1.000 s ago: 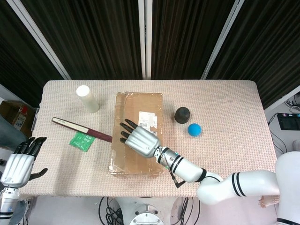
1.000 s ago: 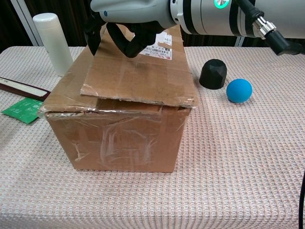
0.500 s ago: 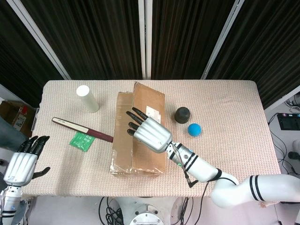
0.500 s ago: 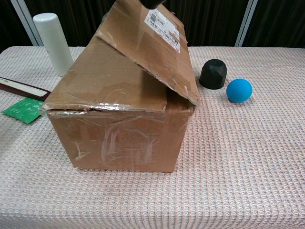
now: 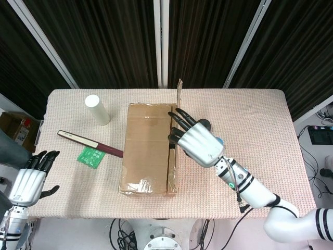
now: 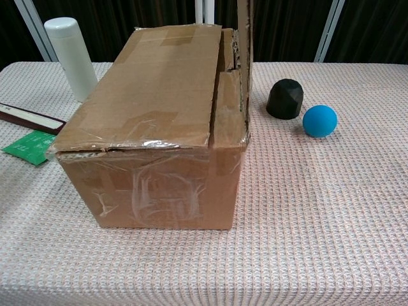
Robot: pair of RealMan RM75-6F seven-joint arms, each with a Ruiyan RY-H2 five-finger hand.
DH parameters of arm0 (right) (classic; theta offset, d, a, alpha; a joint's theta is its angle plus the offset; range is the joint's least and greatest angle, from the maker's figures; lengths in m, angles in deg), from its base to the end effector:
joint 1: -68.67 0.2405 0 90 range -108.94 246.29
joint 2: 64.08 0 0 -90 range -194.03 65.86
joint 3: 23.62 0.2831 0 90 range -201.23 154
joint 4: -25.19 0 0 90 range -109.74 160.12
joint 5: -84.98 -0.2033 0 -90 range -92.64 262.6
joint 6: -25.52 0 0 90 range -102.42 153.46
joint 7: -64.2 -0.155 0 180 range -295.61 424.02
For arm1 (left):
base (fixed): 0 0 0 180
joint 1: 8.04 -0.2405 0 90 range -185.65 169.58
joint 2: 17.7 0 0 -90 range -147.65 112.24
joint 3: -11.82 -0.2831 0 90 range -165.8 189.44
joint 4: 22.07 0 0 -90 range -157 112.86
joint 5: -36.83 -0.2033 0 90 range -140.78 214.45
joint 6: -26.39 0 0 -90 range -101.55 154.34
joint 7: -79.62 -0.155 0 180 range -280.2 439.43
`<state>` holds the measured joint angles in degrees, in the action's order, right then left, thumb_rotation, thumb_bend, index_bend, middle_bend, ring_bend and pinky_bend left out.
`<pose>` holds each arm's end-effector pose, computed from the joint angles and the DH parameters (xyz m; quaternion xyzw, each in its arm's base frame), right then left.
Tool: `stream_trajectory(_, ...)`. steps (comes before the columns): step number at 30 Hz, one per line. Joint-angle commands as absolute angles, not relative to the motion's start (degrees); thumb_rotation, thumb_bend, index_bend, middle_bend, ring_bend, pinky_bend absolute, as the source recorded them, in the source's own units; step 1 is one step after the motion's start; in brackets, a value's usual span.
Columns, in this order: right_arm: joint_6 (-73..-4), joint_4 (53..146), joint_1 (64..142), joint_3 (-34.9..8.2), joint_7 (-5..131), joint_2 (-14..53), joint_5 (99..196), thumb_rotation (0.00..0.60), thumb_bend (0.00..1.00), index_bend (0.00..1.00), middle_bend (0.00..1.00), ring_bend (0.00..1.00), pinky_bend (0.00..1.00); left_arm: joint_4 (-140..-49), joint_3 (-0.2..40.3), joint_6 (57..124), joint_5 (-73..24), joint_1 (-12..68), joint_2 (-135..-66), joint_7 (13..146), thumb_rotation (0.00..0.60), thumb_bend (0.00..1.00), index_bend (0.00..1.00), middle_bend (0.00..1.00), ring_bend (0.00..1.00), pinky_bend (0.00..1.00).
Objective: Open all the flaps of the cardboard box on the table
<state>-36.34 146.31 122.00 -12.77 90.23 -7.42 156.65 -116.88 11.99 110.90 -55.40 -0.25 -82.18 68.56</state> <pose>-0.0225 -0.3251 0.1458 0.7958 -0.1645 0.4630 0.3539 -0.3028 0.1977 0.1567 -0.6719 -0.3143 -0.3659 0.5620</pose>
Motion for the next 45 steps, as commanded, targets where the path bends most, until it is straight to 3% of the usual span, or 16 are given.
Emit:
stream_trajectory(1,-38.05,147.05,118.67,-13.89,86.48,-10.54,160.71,0.6,1.0,0.46,0.38,0.0,0.0,-117.25,12.04,110.65,-55.35,-0.07,-82.13,68.17,0.6,0.0,0.08,0.12,0.12,0.2)
stream_trajectory(10,-39.0,144.78,112.35,-17.21,79.63,-14.9,166.77,0.6,1.0,0.46,0.4,0.0,0.0,-118.11,12.24,110.4,-55.15,0.2,-82.33,67.46,0.6,0.0,0.08,0.12,0.12,0.2)
stream_trajectory(17,-45.76,141.03,105.41,-18.58,70.53,-17.29,172.31,0.6,1.0,0.45,0.4,0.0,0.0,-118.54,12.04,110.44,-55.3,0.14,-81.81,67.8,0.6,0.0,0.08,0.12,0.12,0.2)
stream_trajectory(19,-48.53,140.09,103.04,-19.09,69.07,-17.67,173.9,0.6,1.0,0.39,0.36,0.0,0.0,-118.56,12.16,110.22,-55.57,0.48,-81.59,68.21,0.6,0.0,0.08,0.12,0.12,0.2)
stream_trajectory(22,-53.25,138.2,99.05,-20.04,67.37,-17.23,175.64,0.6,0.96,0.21,0.19,0.0,0.0,-119.08,13.12,108.96,-56.06,2.18,-80.48,69.52,0.6,0.01,0.08,0.12,0.12,0.2)
stream_trajectory(25,-59.08,135.4,94.66,-20.62,64.11,-15.32,176.55,0.6,0.88,0.02,0.04,0.0,0.0,-121.06,15.29,106.64,-56.49,5.53,-78.25,74.85,0.6,0.09,0.08,0.12,0.12,0.2)
stream_trajectory(28,-65.77,131.16,90.31,-20.62,58.34,-12.04,177.1,0.6,0.79,0.0,0.0,0.0,0.0,-123.46,18.16,103.75,-57.15,9.99,-76.06,81.67,0.6,0.15,0.09,0.13,0.12,0.2)
stream_trajectory(33,-72.96,125.36,84.6,-21.13,50.3,-8.07,177.39,0.6,0.63,0.0,0.0,0.0,0.0,-125.61,23.0,98.52,-59.03,18.25,-75.52,84.46,0.6,0.12,0.1,0.14,0.12,0.2)
stream_trajectory(38,-77.13,122.48,80.52,-21.23,45.41,-6.45,177.41,0.6,0.62,0.0,0.0,0.0,0.0,-126.14,26.98,90.45,-59.99,28.53,-78.21,88.43,0.6,0.1,0.13,0.19,0.12,0.2)
stream_trajectory(42,-79.17,121.56,78.47,-20.79,43.16,-6.27,177.56,0.6,0.68,0.0,0.0,0.0,0.0,-125.0,29.4,84.43,-61.47,36.92,-80.73,92.28,0.6,0.24,0.17,0.19,0.12,0.2)
stream_trajectory(45,-80.49,121.19,77.26,-20.29,42.12,-6.05,177.81,0.6,0.69,0.0,0.0,0.0,0.0,-122.89,30.35,80.99,-62.61,42.62,-83.51,94.29,0.6,0.45,0.2,0.2,0.12,0.2)
